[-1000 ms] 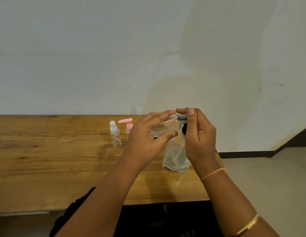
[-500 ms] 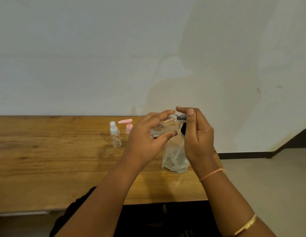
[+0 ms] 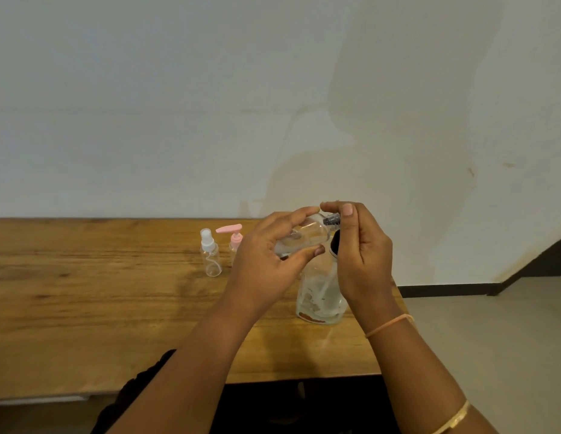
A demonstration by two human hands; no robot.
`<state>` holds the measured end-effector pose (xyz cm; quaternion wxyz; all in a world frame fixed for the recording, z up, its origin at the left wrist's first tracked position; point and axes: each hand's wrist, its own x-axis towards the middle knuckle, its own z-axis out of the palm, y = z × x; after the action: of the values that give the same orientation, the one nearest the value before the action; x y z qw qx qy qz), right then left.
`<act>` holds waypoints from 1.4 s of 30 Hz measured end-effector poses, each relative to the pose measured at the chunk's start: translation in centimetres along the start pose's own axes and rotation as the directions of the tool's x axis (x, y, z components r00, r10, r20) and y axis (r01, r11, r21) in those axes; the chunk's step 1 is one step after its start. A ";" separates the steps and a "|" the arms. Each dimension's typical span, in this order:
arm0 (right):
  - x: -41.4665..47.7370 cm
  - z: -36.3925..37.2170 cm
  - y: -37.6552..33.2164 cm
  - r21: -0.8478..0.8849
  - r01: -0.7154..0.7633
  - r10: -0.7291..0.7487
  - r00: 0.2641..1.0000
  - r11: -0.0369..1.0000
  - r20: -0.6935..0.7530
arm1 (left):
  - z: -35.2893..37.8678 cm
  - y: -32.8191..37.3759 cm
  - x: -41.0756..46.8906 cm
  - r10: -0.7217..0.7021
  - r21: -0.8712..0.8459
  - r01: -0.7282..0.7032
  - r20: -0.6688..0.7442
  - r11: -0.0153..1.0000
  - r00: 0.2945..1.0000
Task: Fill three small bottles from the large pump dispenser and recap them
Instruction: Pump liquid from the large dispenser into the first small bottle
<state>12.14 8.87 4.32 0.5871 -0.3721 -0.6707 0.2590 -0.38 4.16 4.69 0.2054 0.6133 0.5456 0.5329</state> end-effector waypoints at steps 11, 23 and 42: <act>-0.1 0.0 0.4 -0.023 -0.021 0.022 1.000 1.000 0.022 | 0.1 0.1 0.0 -0.012 0.010 0.012 0.003 1.000 1.000; -0.3 0.3 0.9 -0.062 -0.014 0.015 1.000 0.998 0.014 | 0.2 -0.4 -0.3 -0.037 0.005 0.037 0.019 0.999 0.999; -0.2 0.0 0.1 -0.026 -0.026 0.026 1.000 0.999 0.001 | 0.2 -0.1 -0.2 -0.007 0.001 0.007 -0.004 1.000 1.000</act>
<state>12.13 8.77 4.16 0.5781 -0.3883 -0.6695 0.2583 -0.20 4.12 4.43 0.2056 0.6104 0.5483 0.5333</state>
